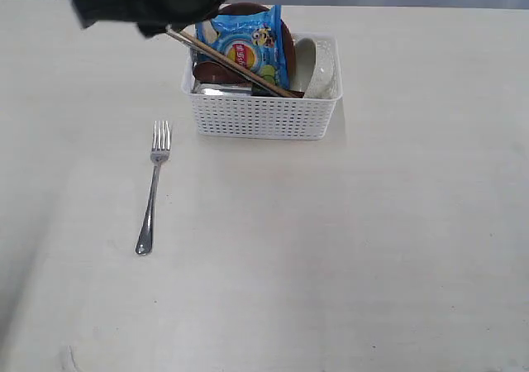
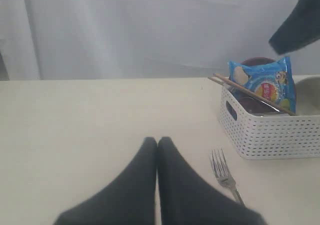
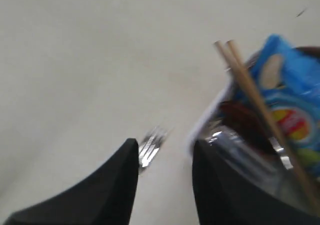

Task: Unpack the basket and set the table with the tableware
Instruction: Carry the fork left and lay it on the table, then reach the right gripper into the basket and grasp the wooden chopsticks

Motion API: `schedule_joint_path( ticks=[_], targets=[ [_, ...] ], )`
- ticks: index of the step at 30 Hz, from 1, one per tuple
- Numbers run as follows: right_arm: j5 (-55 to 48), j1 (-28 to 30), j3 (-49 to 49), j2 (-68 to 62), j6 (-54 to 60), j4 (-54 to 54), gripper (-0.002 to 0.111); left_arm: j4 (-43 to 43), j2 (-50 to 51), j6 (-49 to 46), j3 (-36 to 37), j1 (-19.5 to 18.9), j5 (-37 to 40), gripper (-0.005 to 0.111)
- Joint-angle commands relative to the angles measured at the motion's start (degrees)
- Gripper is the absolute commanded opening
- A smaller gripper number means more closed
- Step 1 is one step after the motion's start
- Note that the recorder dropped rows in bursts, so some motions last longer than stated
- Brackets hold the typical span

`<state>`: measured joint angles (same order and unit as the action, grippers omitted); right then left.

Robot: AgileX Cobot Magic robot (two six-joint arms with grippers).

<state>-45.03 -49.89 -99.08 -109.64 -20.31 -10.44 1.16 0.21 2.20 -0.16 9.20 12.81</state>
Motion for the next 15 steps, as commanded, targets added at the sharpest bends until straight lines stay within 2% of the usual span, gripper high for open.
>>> schedule_joint_path(
  ticks=[1,7,12,15],
  targets=[
    [-1.48,6.74,-0.16,1.25,11.92,0.49,0.036,0.15,-0.21,-0.02,0.16,0.06,-0.61,0.000],
    [-2.30,14.44,-0.16,-0.75,29.50,13.53,0.037,0.15,-0.21,-0.02,0.16,0.06,-0.61,0.000],
    [-1.98,17.15,-0.28,-3.36,39.53,22.97,0.054,0.76,-0.21,-0.02,0.16,0.06,-0.61,0.000],
    [-1.70,17.15,-0.84,-5.65,43.14,23.02,0.056,0.76,-0.21,-0.02,0.16,0.06,-0.61,0.000]
  ],
)
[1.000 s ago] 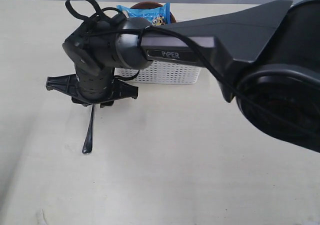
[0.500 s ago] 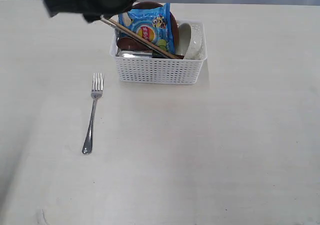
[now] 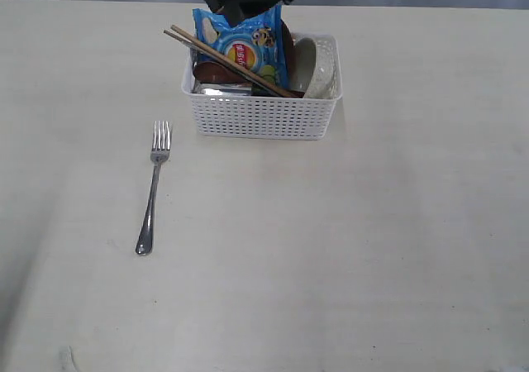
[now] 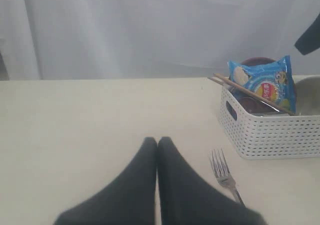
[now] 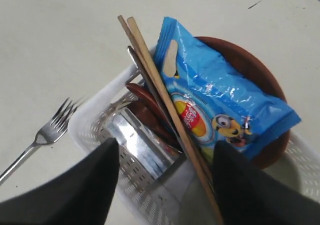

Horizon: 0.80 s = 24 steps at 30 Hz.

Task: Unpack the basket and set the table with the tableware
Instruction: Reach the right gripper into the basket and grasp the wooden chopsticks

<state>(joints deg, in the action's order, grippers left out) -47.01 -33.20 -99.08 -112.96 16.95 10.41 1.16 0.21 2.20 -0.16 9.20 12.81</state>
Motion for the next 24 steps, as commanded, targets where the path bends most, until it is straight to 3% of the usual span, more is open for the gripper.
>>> schedule_joint_path(
  ticks=[1,18,24],
  targets=[
    [0.29,0.36,-1.48,-3.30,7.36,2.60,0.056,0.76,-0.21,-0.02,0.16,0.06,-0.61,0.000],
    [-8.41,-0.23,-17.81,-18.11,13.77,2.60,0.057,0.64,-0.21,-0.02,0.16,0.06,-0.61,0.000],
    [-7.22,-0.23,-19.09,-19.83,14.29,2.11,0.068,0.64,-0.21,-0.02,0.16,0.06,-0.61,0.000]
  ],
)
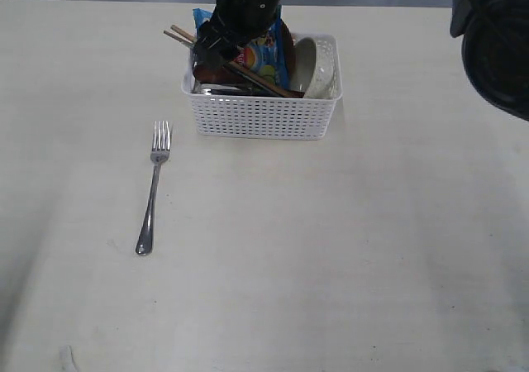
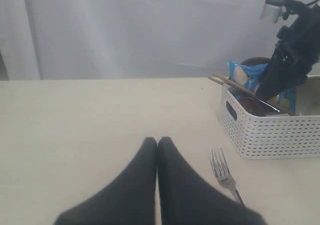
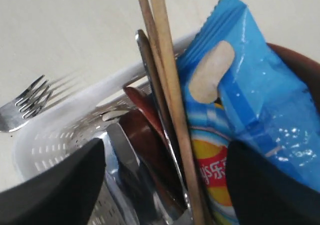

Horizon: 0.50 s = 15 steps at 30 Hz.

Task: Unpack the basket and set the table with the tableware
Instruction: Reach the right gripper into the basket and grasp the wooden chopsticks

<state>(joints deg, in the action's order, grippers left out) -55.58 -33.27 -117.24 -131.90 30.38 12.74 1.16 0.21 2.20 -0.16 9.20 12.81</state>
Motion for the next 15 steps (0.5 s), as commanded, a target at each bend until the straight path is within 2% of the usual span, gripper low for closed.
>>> schedule_joint_path(
  ticks=[1,7,15],
  targets=[
    [1.87,-0.16,-0.94,-1.14,0.86,-0.22,0.068,0.64,-0.21,-0.02,0.16,0.06,-0.61,0.000],
    [3.65,-0.16,-0.94,-3.02,0.52,-0.83,0.067,0.64,-0.21,-0.02,0.16,0.06,-0.61,0.000],
    [4.28,-0.16,-0.94,-4.92,0.52,-1.07,0.044,0.64,-0.21,-0.02,0.16,0.06,-0.61,0.000]
  ],
)
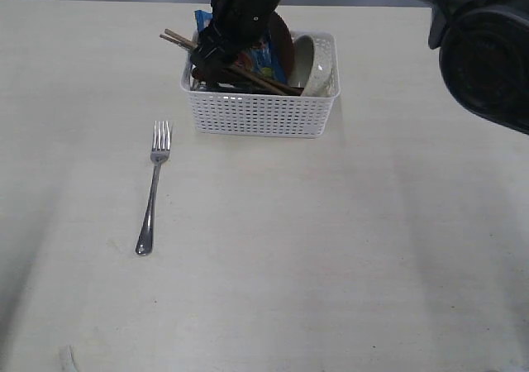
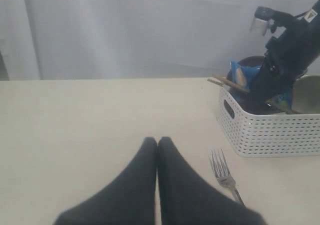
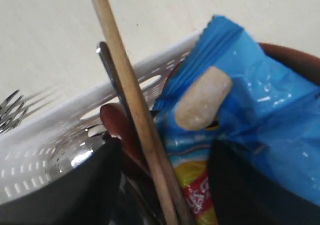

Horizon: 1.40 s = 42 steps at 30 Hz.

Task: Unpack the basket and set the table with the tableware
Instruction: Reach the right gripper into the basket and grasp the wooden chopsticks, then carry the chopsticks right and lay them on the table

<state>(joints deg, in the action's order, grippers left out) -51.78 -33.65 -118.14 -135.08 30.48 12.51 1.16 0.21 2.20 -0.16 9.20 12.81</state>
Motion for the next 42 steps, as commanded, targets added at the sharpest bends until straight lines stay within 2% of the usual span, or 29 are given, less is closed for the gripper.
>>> schedule_joint_path(
  ticks=[1,11,14,17,18,32,35,38,42],
  targets=[
    [0.25,0.21,-0.03,-2.01,0.42,-0.97,0.042,0.64,-0.21,-0.02,0.16,0.06,-0.61,0.000],
    [-2.80,0.11,-0.03,-3.81,0.42,-1.31,0.041,0.64,-0.21,-0.02,0.16,0.06,-0.61,0.000],
    [-2.57,0.11,-0.18,-3.70,0.42,-1.68,0.027,0.64,-0.21,-0.02,0.16,0.06,-0.61,0.000],
    [-2.69,0.11,-0.51,-3.38,0.42,-2.07,0.001,0.64,-0.21,-0.02,0.16,0.06,-0.61,0.000],
    [-2.69,0.11,-0.51,-3.08,0.42,-2.07,0.000,0.64,-0.21,-0.02,0.16,0.06,-0.61,0.000],
    [-6.14,0.11,-5.34,7.32,0.42,-0.79,-0.001,0.64,-0.21,-0.02,0.16,0.06,-0.61,0.000],
    [-7.70,0.22,-5.34,10.56,-3.23,-1.74,-0.001,0.64,-0.21,-0.02,0.16,0.06,-0.61,0.000],
    [-11.49,1.94,-5.34,13.66,-9.00,-7.18,-0.001,0.64,-0.21,-0.02,0.16,0.06,-0.61,0.000],
    [-14.47,7.74,-5.34,15.89,-12.47,-6.70,-0.001,0.64,-0.21,-0.02,0.16,0.06,-0.61,0.000]
  ],
)
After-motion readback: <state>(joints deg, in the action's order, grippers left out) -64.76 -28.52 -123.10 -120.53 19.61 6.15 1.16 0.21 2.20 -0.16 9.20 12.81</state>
